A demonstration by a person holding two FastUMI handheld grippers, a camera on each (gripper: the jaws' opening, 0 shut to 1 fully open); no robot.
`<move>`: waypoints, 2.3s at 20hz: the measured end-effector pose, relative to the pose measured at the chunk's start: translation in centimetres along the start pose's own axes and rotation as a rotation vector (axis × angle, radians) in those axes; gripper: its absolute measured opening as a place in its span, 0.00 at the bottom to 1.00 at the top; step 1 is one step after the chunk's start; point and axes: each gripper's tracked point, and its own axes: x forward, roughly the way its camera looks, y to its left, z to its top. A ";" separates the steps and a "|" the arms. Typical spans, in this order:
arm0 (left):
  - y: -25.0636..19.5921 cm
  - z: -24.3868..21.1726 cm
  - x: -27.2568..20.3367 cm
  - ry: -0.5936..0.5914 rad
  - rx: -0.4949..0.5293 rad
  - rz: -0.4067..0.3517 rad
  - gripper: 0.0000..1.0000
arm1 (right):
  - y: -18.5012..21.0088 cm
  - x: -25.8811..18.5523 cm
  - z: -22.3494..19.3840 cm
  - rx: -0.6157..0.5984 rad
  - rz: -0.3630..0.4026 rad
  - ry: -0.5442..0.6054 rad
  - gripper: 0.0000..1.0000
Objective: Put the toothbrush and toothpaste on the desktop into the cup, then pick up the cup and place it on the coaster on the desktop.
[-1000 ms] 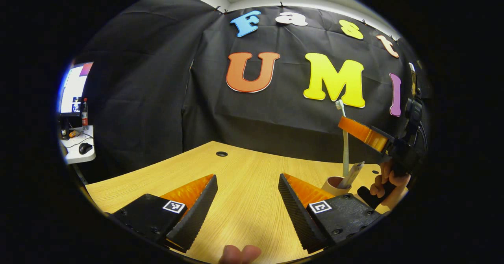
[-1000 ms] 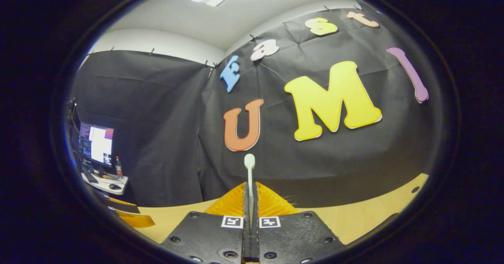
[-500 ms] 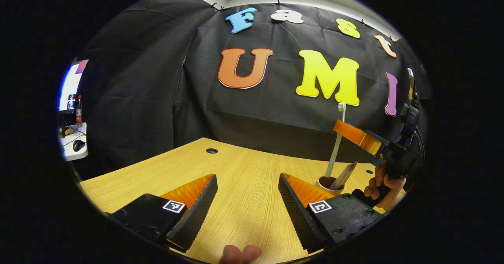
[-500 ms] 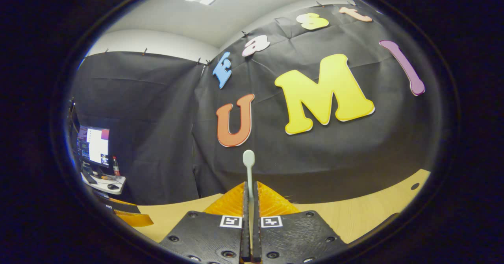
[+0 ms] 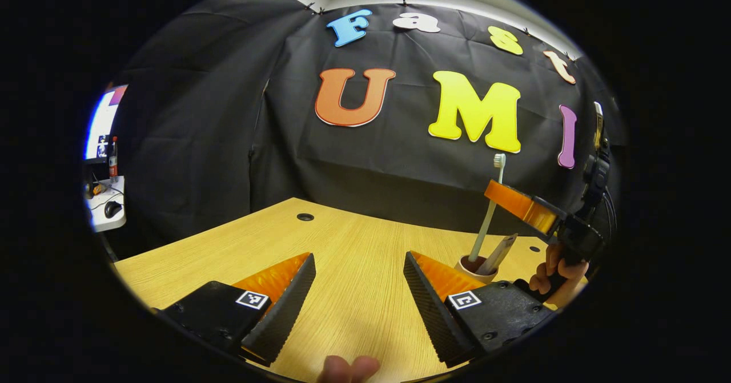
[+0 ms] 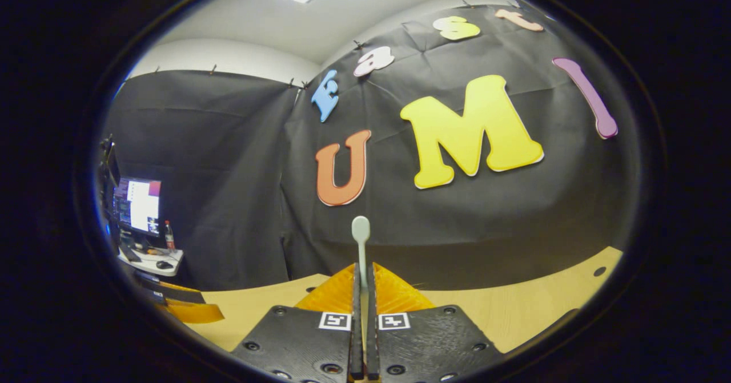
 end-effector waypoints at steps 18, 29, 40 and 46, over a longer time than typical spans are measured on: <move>-5.5 2.5 -2.7 -0.006 0.043 -0.057 0.98 | -2.9 -7.3 3.3 -0.086 -0.060 -0.034 0.91; -15.6 3.9 -3.5 0.116 0.152 -0.238 0.98 | -8.9 -20.8 5.6 -0.094 -0.226 0.024 0.95; -20.5 -1.1 1.8 0.766 0.287 -0.299 0.98 | -15.4 -30.8 7.0 0.010 -0.367 0.045 0.95; -20.3 -2.9 1.9 0.919 0.366 -0.277 0.99 | -15.2 -31.6 6.6 0.046 -0.375 0.053 0.96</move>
